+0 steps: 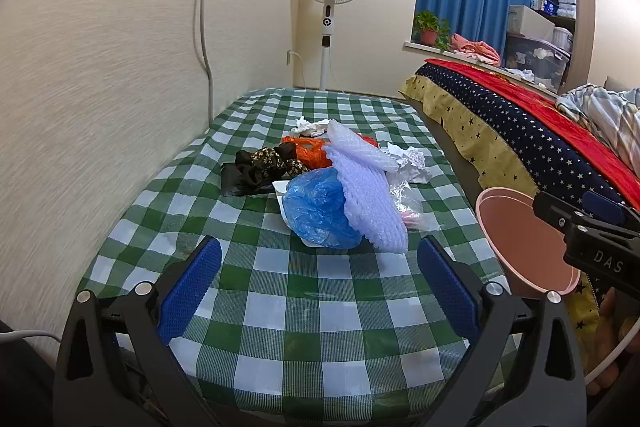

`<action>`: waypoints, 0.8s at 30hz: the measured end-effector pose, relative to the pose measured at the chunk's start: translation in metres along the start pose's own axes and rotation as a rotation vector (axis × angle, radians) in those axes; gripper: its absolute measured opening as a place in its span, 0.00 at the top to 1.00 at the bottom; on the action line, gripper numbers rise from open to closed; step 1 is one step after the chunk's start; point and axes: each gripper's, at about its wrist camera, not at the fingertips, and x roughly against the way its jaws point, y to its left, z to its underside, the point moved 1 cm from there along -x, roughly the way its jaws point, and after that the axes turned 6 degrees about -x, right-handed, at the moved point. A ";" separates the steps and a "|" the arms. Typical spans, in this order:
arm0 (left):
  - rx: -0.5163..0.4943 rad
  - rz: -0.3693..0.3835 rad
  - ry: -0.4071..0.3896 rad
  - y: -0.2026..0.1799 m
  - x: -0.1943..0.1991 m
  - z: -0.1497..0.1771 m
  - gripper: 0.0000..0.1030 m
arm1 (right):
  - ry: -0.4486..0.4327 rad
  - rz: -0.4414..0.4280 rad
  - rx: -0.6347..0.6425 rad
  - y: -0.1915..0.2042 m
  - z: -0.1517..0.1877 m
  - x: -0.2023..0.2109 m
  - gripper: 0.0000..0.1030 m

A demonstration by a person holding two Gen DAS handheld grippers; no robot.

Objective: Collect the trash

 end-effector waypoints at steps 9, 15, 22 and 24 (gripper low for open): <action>0.000 -0.001 0.000 -0.001 0.000 0.000 0.08 | -0.002 0.000 0.004 0.000 -0.001 0.000 0.09; -0.001 -0.001 0.000 -0.001 0.000 0.000 0.08 | -0.002 0.000 0.003 0.000 0.000 0.000 0.09; -0.001 0.000 -0.001 -0.001 0.000 0.000 0.08 | -0.003 0.001 0.007 0.002 0.000 -0.001 0.09; -0.002 -0.001 0.000 -0.001 0.000 0.000 0.08 | -0.003 0.000 0.007 0.002 0.000 -0.001 0.09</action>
